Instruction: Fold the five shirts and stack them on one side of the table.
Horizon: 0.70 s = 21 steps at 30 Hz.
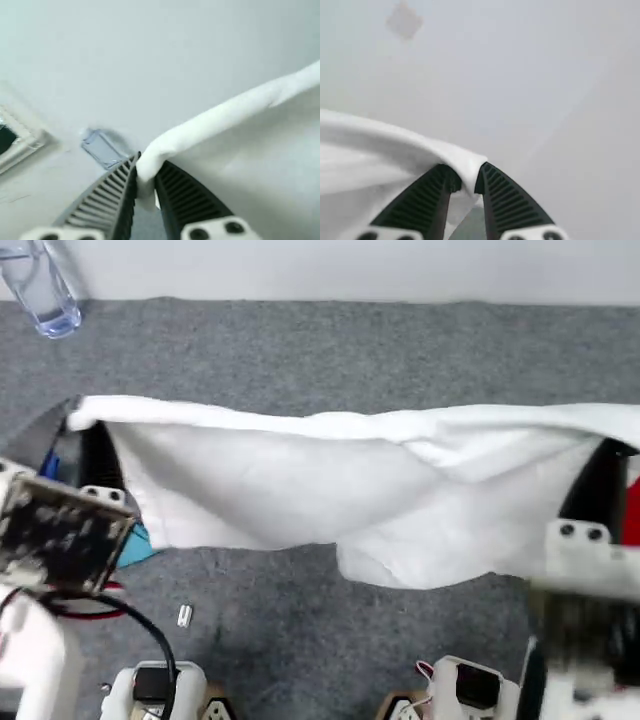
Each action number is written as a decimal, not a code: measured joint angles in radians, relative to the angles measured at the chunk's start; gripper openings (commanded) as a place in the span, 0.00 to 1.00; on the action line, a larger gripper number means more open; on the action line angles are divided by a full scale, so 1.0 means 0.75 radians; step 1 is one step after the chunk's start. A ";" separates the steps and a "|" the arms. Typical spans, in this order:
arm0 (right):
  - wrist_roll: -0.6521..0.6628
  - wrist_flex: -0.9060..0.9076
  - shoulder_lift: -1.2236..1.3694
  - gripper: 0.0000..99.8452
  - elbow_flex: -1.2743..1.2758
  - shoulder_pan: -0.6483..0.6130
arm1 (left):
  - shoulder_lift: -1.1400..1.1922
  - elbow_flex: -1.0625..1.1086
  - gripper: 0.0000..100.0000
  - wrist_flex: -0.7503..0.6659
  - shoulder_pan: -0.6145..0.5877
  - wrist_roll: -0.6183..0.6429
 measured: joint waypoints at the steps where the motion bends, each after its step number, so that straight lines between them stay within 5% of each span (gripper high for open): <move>1: 0.000 -0.018 0.000 0.01 -0.037 0.000 | 0.000 -0.023 0.01 0.000 -0.012 0.004; 12: 0.000 -0.108 -0.010 0.01 -0.245 0.000 | -0.002 -0.288 0.01 0.113 -0.070 0.008; 21: 0.020 0.090 -0.174 0.01 -0.268 -0.002 | -0.076 -0.430 0.01 0.301 -0.070 0.008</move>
